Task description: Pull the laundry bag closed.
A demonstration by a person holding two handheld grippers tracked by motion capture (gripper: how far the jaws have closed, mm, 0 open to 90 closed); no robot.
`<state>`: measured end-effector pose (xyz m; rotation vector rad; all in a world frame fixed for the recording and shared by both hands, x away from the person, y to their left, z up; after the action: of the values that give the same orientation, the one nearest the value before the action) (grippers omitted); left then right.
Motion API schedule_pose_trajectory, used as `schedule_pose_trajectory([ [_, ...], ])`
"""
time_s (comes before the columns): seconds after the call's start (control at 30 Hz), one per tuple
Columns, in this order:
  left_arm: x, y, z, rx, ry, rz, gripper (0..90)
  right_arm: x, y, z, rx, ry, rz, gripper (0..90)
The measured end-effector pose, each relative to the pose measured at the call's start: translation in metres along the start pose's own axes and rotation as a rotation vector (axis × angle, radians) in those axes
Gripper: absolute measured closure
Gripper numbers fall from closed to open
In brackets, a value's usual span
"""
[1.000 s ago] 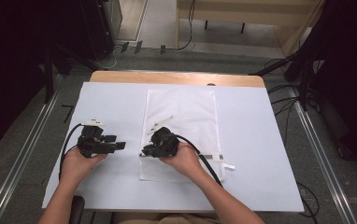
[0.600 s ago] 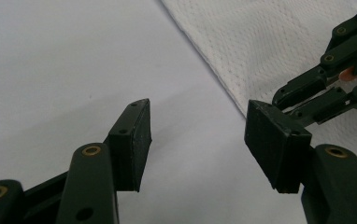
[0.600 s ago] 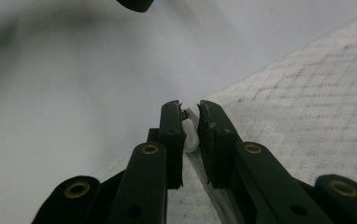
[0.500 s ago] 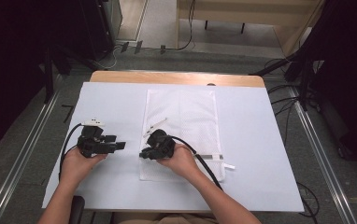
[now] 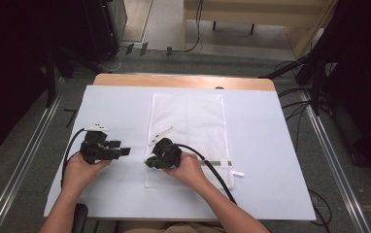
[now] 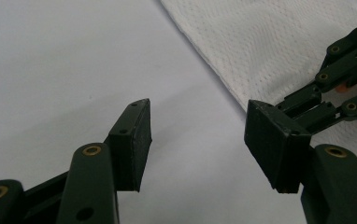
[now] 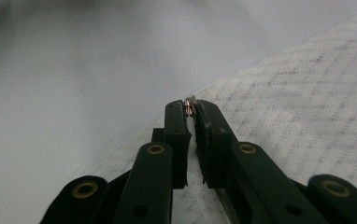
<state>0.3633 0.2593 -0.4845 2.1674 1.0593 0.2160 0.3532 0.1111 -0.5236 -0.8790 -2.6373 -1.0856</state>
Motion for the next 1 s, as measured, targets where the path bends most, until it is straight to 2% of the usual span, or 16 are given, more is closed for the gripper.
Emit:
schedule_pose_trajectory([
  [0.13,-0.001,0.001,-0.001,-0.004,-0.004,0.002,41.9,0.001,-0.002,0.0,-0.022,-0.012,-0.015,86.2],
  [0.3,-0.004,0.001,0.0,-0.007,-0.018,0.017,42.8,0.003,0.002,-0.002,-0.021,-0.02,-0.026,86.5],
  [0.4,-0.009,0.002,0.0,-0.016,-0.042,0.032,43.4,0.002,0.01,-0.012,-0.057,-0.006,-0.011,86.5],
  [0.5,-0.013,0.002,0.001,-0.01,-0.06,0.046,43.5,0.0,0.011,-0.014,-0.06,-0.002,-0.006,86.5],
  [0.53,-0.017,0.002,0.002,-0.004,-0.077,0.058,43.7,-0.001,0.012,-0.016,-0.063,0.013,-0.002,86.5],
  [0.57,-0.017,0.002,0.002,-0.004,-0.077,0.058,44.0,-0.001,0.012,-0.017,-0.064,0.02,0.004,86.5],
  [0.7,-0.027,0.002,0.007,0.016,-0.125,0.089,44.2,-0.002,0.015,-0.021,-0.076,0.008,-0.004,86.5],
  [0.8,-0.035,0.003,0.011,0.026,-0.143,0.109,44.2,-0.004,0.018,-0.024,-0.091,0.01,0.001,86.5],
  [1.0,-0.044,0.003,0.019,0.05,-0.183,0.124,46.2,-0.002,0.02,-0.027,-0.103,0.013,0.002,86.5],
])
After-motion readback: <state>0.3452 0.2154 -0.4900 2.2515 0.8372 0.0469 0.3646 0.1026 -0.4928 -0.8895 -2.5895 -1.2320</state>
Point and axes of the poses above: each handheld gripper's, and its own axes: z roughly forward along the jaws, y roughly out of its top, x roughly to its left, the point moved 8 cm from there along z, roughly forward along the jaws, and after that the axes turned 9 degrees about z, right-handed, at the moved point
